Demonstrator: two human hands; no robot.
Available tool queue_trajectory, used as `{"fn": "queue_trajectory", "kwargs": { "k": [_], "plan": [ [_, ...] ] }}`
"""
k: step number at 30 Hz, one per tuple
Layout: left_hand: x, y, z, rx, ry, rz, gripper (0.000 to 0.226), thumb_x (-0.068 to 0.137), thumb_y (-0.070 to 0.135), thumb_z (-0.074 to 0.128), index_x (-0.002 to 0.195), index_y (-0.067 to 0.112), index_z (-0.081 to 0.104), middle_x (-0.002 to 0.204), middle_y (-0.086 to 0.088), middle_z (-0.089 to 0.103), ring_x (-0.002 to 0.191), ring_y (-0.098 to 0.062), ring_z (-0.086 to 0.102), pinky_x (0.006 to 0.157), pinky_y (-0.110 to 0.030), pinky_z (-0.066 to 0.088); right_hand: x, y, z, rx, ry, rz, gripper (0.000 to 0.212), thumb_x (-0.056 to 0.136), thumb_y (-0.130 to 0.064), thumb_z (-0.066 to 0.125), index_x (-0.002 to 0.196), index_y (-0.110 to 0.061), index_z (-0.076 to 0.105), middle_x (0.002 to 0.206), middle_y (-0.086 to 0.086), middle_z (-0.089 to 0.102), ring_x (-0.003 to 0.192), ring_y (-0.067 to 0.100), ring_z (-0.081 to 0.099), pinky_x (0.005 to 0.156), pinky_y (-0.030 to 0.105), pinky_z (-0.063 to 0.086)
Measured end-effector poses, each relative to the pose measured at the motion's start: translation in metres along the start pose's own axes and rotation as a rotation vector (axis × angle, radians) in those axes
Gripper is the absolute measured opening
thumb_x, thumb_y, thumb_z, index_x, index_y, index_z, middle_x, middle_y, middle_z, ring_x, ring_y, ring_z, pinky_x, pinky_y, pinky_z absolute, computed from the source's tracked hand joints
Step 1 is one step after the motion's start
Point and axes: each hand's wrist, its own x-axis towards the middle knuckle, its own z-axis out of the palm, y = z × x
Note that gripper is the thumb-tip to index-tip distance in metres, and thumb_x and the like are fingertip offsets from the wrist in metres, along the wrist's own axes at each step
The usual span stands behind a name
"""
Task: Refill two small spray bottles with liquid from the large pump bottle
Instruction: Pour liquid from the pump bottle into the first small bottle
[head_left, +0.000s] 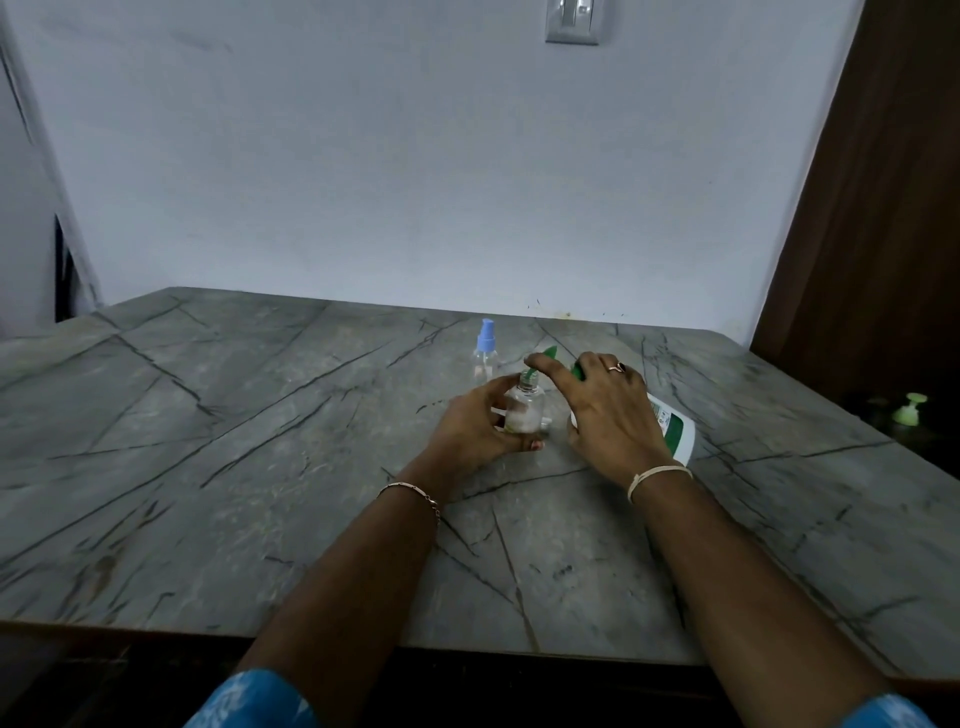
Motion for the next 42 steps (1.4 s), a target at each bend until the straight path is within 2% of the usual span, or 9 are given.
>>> {"fn": "queue_trajectory", "kwargs": {
  "k": [6,10,14,18,24,31,34,37,42],
  "plan": [
    [0.0007,-0.0013,0.0008,-0.014,-0.001,-0.003,0.091,0.061,0.025,0.087,0.139,0.027,0.041,0.116,0.0,0.065,0.096,-0.013,0.066,0.087,-0.024,0.052,0.0054,-0.0076,0.0012,0.0,0.028,0.022,0.072,0.078,-0.017,0.067,0.139,-0.033,0.033,0.118,0.01,0.051,0.112,0.03,0.048,0.097,0.045,0.038],
    [0.0006,-0.0024,0.0007,0.001,0.003,0.007,0.09,0.061,0.025,0.087,0.139,0.026,0.041,0.116,0.001,0.065,0.096,-0.012,0.064,0.082,-0.016,0.048,0.0017,-0.0037,0.0015,-0.018,0.032,0.003,0.073,0.081,-0.019,0.064,0.143,-0.035,0.029,0.116,0.011,0.051,0.11,0.03,0.048,0.096,0.045,0.037],
    [0.0016,-0.0034,0.0012,-0.02,-0.002,-0.001,0.092,0.06,0.026,0.088,0.14,0.026,0.041,0.116,0.0,0.065,0.096,-0.014,0.066,0.09,-0.027,0.052,-0.0023,0.0005,0.0,-0.009,0.014,-0.011,0.074,0.083,-0.025,0.062,0.146,-0.038,0.024,0.115,0.012,0.051,0.11,0.032,0.047,0.096,0.047,0.038],
    [0.002,-0.0032,0.0022,-0.017,-0.003,-0.004,0.093,0.06,0.026,0.088,0.14,0.026,0.041,0.116,0.0,0.065,0.097,-0.015,0.066,0.092,-0.032,0.053,-0.0014,-0.0016,-0.0016,0.005,0.009,0.008,0.073,0.082,-0.024,0.064,0.144,-0.038,0.027,0.118,0.01,0.05,0.113,0.03,0.046,0.098,0.045,0.036],
    [0.0018,-0.0021,0.0006,-0.011,-0.002,-0.013,0.092,0.06,0.025,0.088,0.139,0.027,0.042,0.113,0.003,0.065,0.097,-0.013,0.064,0.09,-0.027,0.052,0.0038,-0.0072,-0.0017,0.034,0.028,0.026,0.073,0.077,-0.016,0.068,0.139,-0.034,0.034,0.119,0.008,0.051,0.114,0.029,0.047,0.098,0.044,0.038],
    [0.0012,-0.002,0.0004,-0.006,-0.003,0.003,0.091,0.06,0.025,0.088,0.139,0.027,0.042,0.114,0.001,0.065,0.096,-0.013,0.065,0.09,-0.027,0.052,-0.0021,0.0006,-0.0029,0.014,-0.008,-0.005,0.075,0.085,-0.027,0.06,0.147,-0.04,0.02,0.118,0.011,0.049,0.112,0.03,0.046,0.097,0.045,0.037],
    [0.0008,-0.0011,0.0002,-0.018,-0.005,-0.009,0.091,0.061,0.025,0.088,0.139,0.027,0.042,0.114,0.001,0.064,0.096,-0.013,0.065,0.089,-0.026,0.052,-0.0011,-0.0019,-0.0035,0.029,0.006,0.008,0.072,0.083,-0.023,0.062,0.144,-0.038,0.027,0.116,0.01,0.05,0.112,0.03,0.047,0.098,0.045,0.036],
    [-0.0002,0.0008,0.0001,-0.033,-0.007,-0.009,0.089,0.061,0.021,0.087,0.139,0.025,0.042,0.114,0.001,0.064,0.095,-0.013,0.064,0.081,-0.017,0.05,0.0027,-0.0064,-0.0039,0.051,0.022,0.022,0.07,0.079,-0.02,0.067,0.14,-0.034,0.034,0.117,0.009,0.051,0.113,0.03,0.047,0.097,0.044,0.036],
    [0.0007,-0.0012,0.0007,-0.038,-0.001,-0.008,0.089,0.061,0.021,0.087,0.138,0.026,0.043,0.117,-0.001,0.064,0.098,-0.012,0.063,0.084,-0.019,0.05,0.0022,-0.0039,0.0006,0.018,0.023,0.012,0.075,0.079,-0.021,0.067,0.141,-0.036,0.03,0.119,0.009,0.051,0.113,0.029,0.047,0.098,0.044,0.037]
  ]
}}
